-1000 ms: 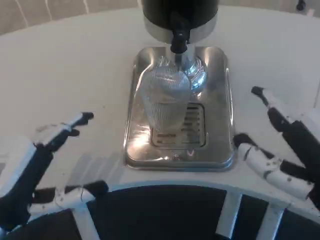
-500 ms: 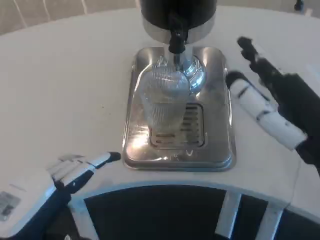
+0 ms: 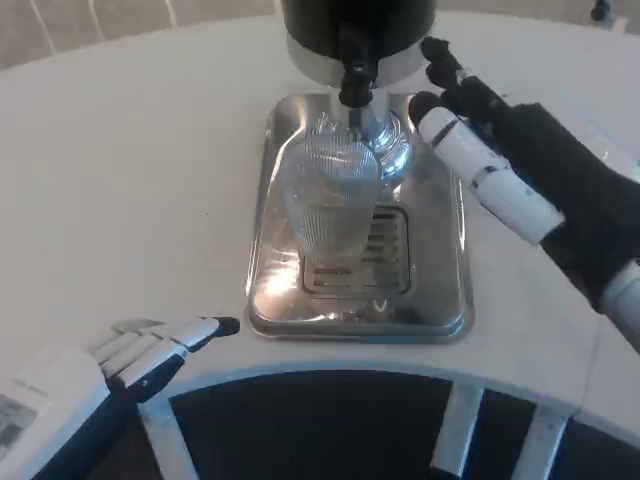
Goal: Grasp the cup under the faucet to collect the drink, then remove the cup.
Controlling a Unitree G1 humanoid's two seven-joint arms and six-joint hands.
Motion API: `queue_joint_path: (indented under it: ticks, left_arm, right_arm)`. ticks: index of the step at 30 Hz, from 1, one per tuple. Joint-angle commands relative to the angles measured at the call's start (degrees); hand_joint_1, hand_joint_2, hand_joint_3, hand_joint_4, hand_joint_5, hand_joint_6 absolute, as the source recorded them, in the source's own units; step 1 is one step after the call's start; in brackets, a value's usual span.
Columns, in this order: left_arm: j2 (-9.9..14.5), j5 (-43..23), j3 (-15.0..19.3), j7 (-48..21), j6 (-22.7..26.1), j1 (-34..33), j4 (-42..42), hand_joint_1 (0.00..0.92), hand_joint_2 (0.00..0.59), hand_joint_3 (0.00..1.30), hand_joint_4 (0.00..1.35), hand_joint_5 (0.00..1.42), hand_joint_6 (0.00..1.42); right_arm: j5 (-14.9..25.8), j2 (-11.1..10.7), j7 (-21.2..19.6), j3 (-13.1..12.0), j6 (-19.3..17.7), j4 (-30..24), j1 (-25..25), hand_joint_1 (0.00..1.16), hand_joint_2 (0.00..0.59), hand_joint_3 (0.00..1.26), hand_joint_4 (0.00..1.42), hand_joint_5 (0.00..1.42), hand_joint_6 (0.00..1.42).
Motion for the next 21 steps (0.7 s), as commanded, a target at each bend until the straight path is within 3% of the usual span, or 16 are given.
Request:
queue_joint_path:
  ticks: [1, 11, 21]
  left_arm:
    - [0.1, -0.4, 1.3, -0.9, -0.3, 1.3, -0.8, 0.111, 0.070, 0.18, 0.16, 0.23, 0.22]
    - [0.4, -0.6, 3.0, -1.9, -0.5, 1.4, -1.2, 0.106, 0.072, 0.18, 0.16, 0.22, 0.22]
    - [0.8, -0.5, 4.4, -3.0, -0.5, 2.1, -1.0, 0.099, 0.073, 0.18, 0.15, 0.22, 0.22]
  right_arm:
    - [3.5, -2.2, -2.7, 1.5, 1.9, 2.0, -3.6, 0.00, 0.449, 0.00, 0.00, 0.00, 0.00]
    - [10.7, -5.7, -8.5, 4.6, 4.4, 7.2, -10.5, 0.00, 0.449, 0.00, 0.00, 0.00, 0.00]
    - [16.5, -7.5, -13.5, 7.6, 5.3, 9.8, -12.5, 0.00, 0.449, 0.00, 0.00, 0.00, 0.00]
